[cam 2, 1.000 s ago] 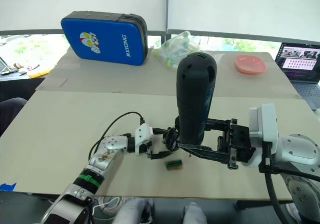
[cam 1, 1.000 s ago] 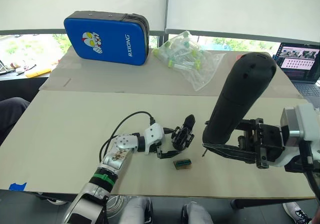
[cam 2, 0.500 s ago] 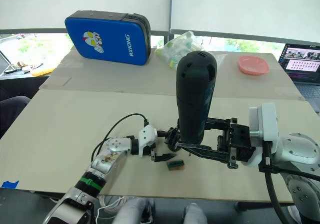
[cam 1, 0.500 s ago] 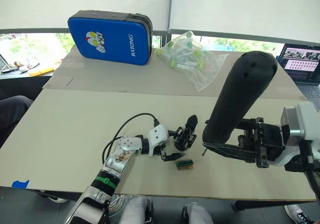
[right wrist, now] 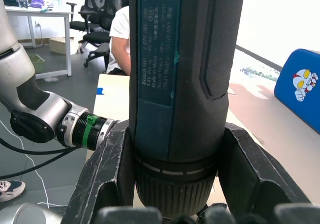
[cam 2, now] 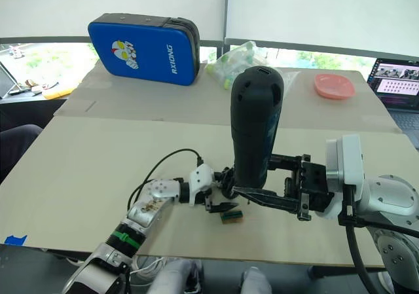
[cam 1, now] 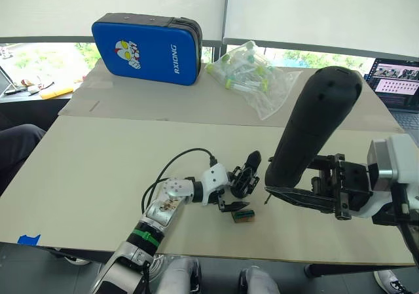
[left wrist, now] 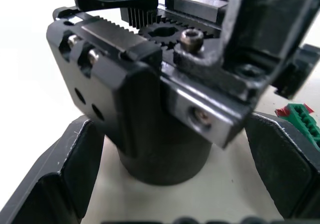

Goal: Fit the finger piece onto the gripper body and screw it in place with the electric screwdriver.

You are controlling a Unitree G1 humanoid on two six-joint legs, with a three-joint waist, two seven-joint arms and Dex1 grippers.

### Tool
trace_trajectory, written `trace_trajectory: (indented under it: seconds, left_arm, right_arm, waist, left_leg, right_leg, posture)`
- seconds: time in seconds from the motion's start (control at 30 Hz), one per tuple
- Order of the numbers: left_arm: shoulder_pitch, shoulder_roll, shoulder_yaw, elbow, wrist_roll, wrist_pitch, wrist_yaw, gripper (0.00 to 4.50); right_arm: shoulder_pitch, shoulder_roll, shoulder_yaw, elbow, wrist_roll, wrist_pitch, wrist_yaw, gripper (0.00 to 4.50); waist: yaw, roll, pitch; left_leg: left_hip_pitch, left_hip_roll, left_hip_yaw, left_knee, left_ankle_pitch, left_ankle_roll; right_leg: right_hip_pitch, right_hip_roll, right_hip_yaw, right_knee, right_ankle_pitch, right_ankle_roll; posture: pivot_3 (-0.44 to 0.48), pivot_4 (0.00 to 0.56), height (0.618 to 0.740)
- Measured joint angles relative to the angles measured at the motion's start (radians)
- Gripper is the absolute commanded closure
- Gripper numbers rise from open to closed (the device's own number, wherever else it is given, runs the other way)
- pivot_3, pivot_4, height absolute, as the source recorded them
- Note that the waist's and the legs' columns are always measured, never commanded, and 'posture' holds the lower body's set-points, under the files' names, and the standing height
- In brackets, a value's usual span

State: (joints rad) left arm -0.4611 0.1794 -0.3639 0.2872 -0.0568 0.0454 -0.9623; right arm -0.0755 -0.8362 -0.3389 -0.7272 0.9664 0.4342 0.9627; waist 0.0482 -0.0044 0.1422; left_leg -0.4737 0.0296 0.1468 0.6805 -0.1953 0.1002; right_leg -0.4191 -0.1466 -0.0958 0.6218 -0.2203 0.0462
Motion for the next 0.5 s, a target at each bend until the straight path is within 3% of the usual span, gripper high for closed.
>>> trace_trajectory:
  seconds: [0.03,0.1,0.23,0.5]
  left_arm:
    - [-0.003,0.000,-0.001,0.003,0.002,0.001,0.001,0.03]
    - [-0.006,0.001,-0.001,0.004,0.008,0.001,0.003,0.56]
    - [-0.010,0.008,0.000,0.011,0.013,0.001,0.012,2.18]
    - [-0.014,0.013,0.007,0.020,0.014,-0.004,0.010,2.16]
  right_arm:
    - [0.000,0.000,0.000,0.000,0.000,0.000,-0.003,2.59]
    - [0.000,0.000,0.000,0.000,0.000,0.000,-0.004,2.59]
    - [0.000,0.000,0.000,0.000,0.000,0.000,-0.005,2.59]
    - [-0.014,-0.017,-0.004,0.005,0.003,0.001,-0.005,2.59]
  waist:
    - [0.000,0.000,0.000]
    - [0.000,0.000,0.000]
    - [0.000,0.000,0.000]
    - [-0.002,0.000,0.000]
  left_leg:
    - [0.000,0.000,0.000,0.000,0.000,0.000]
    - [0.000,0.000,0.000,0.000,0.000,0.000]
    - [0.000,0.000,0.000,0.000,0.000,0.000]
    - [0.000,0.000,0.000,0.000,0.000,0.000]
  right_leg:
    - [0.000,0.000,0.000,0.000,0.000,0.000]
    - [0.000,0.000,0.000,0.000,0.000,0.000]
    - [0.000,0.000,0.000,0.000,0.000,0.000]
    - [0.000,0.000,0.000,0.000,0.000,0.000]
  posture:
    - [0.000,0.150,0.740]
    - [0.000,0.150,0.740]
    - [0.000,0.150,0.740]
    - [0.000,0.150,0.740]
